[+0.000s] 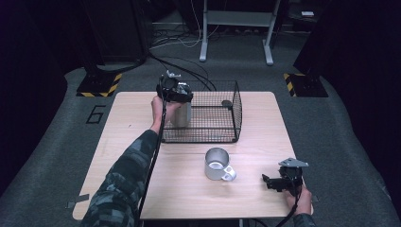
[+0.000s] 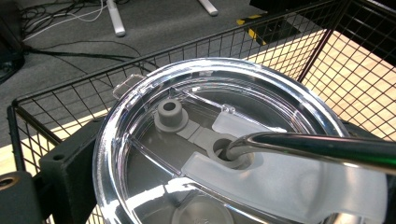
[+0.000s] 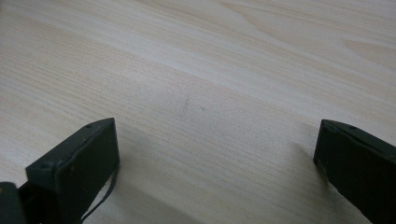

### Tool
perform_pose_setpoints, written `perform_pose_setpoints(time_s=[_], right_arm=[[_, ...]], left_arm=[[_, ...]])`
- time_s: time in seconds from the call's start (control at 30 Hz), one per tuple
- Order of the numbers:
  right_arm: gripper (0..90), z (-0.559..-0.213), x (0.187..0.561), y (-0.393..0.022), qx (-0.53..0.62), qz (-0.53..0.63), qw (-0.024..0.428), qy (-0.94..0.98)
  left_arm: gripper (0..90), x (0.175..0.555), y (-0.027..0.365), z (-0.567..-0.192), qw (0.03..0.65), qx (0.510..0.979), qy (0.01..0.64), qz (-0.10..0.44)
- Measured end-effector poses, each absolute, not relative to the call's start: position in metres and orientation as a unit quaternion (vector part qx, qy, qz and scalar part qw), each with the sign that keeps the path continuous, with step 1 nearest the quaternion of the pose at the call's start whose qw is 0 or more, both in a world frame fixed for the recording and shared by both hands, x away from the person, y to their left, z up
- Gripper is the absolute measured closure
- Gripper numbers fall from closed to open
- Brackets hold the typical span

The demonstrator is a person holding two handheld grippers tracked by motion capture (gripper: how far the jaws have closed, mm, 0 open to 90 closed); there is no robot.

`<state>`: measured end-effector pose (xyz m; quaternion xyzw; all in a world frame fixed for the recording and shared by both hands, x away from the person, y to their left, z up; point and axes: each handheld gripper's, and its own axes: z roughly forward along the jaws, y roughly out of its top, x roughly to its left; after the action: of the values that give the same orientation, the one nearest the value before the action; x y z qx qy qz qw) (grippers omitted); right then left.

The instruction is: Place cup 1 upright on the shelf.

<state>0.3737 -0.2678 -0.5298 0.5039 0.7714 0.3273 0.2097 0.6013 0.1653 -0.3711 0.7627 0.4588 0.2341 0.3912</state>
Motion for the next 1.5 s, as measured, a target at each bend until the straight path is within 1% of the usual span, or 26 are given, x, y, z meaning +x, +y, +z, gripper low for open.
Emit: perform_pose_setpoints(time_s=[0.7,0.87,1.27,1.5], right_arm=[[0.0,-0.530,0.374,-0.268,0.504,0.327,0.210,0.771],[0.0,-0.530,0.374,-0.268,0.504,0.327,0.210,0.771],[0.0,-0.530,0.374,-0.268,0.501,0.327,0.212,0.773],[0.0,-0.530,0.374,-0.268,0.502,0.327,0.212,0.772]], left_arm=[[3.7,0.604,0.162,-0.390,0.376,0.768,0.464,0.231],[3.7,0.604,0.161,-0.390,0.378,0.766,0.464,0.232],[3.3,0.605,0.169,-0.391,0.373,0.763,0.483,0.211],[3.3,0.604,0.167,-0.390,0.370,0.764,0.483,0.215]])
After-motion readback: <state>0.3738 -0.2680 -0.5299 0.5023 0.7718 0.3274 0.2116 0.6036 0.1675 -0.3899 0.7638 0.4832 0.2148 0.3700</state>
